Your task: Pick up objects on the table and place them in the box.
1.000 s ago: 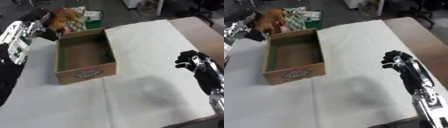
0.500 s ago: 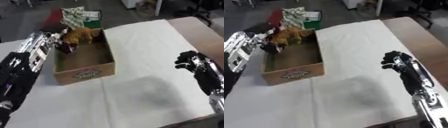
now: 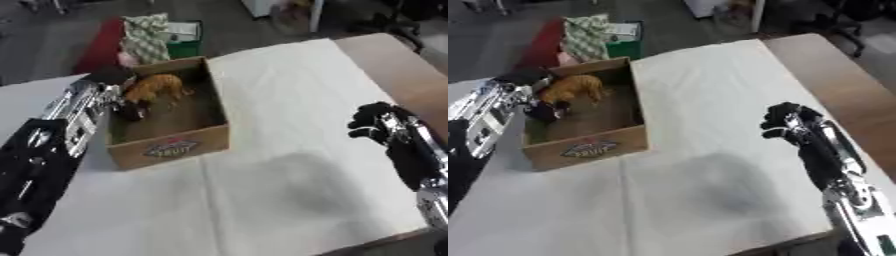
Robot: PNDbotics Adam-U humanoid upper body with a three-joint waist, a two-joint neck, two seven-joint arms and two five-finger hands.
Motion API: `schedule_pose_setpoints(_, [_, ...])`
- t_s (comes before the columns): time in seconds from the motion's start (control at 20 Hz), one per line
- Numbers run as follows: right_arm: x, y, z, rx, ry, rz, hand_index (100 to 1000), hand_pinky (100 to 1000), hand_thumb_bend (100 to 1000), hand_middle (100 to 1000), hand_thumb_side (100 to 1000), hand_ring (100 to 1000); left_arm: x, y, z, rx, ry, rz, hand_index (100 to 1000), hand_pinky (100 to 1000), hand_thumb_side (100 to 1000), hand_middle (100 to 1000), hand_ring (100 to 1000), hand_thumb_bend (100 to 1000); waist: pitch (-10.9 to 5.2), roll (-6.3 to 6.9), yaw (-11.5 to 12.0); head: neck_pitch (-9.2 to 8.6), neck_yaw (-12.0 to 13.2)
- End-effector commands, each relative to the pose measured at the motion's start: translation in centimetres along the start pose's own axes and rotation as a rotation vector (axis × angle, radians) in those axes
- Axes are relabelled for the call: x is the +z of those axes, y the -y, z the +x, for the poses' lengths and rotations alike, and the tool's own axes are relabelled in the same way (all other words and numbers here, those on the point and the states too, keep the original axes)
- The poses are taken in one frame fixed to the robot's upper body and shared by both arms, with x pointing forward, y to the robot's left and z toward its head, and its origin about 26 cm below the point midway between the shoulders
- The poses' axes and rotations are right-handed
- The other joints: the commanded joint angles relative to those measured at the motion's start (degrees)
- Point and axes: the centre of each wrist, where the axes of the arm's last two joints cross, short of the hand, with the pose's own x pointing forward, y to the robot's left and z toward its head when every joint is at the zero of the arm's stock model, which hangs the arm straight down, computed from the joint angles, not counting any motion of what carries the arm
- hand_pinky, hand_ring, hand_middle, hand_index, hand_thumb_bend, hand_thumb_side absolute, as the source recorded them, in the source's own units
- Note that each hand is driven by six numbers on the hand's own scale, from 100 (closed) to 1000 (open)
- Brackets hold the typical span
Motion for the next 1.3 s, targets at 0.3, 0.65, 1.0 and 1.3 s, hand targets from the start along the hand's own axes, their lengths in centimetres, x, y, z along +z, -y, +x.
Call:
schedule_pose_setpoints(0.3, [-0.3, 0.2, 0.6, 0.004, 0.022, 0.005, 678, 632, 100, 596, 610, 649, 1.5, -2.5, -0.5, 0.021, 0.045, 0.127, 842, 859, 778, 840, 871, 653, -0.96, -0.39, 0.38, -0.17, -0.14])
schedule_pose_setpoints(0.65, [-0.3, 0.3, 0.6, 0.005, 0.022, 0.002, 678, 632, 100, 597, 610, 650, 3.8, -4.8, -1.6, 0.138, 0.074, 0.254, 829, 839, 774, 824, 845, 525, -0.93, -0.41, 0.96, -0.13, -0.37])
schedule_pose_setpoints(1.0, [-0.1, 0.4, 0.6, 0.005, 0.022, -0.008, 678, 632, 100, 598, 608, 651, 7.6, -5.4, -5.5, 0.429, 0.049, 0.453, 755, 727, 780, 718, 723, 142, -1.03, -0.91, 2.69, 0.19, -1.09])
schedule_pose_setpoints(1.3, [-0.1, 0.6, 0.7, 0.004, 0.029, -0.016, 678, 632, 100, 598, 606, 652, 9.9, -2.6, -8.2, 0.816, 0.065, 0.556, 728, 690, 817, 670, 675, 100, -0.92, -1.29, 3.7, 0.44, -0.93])
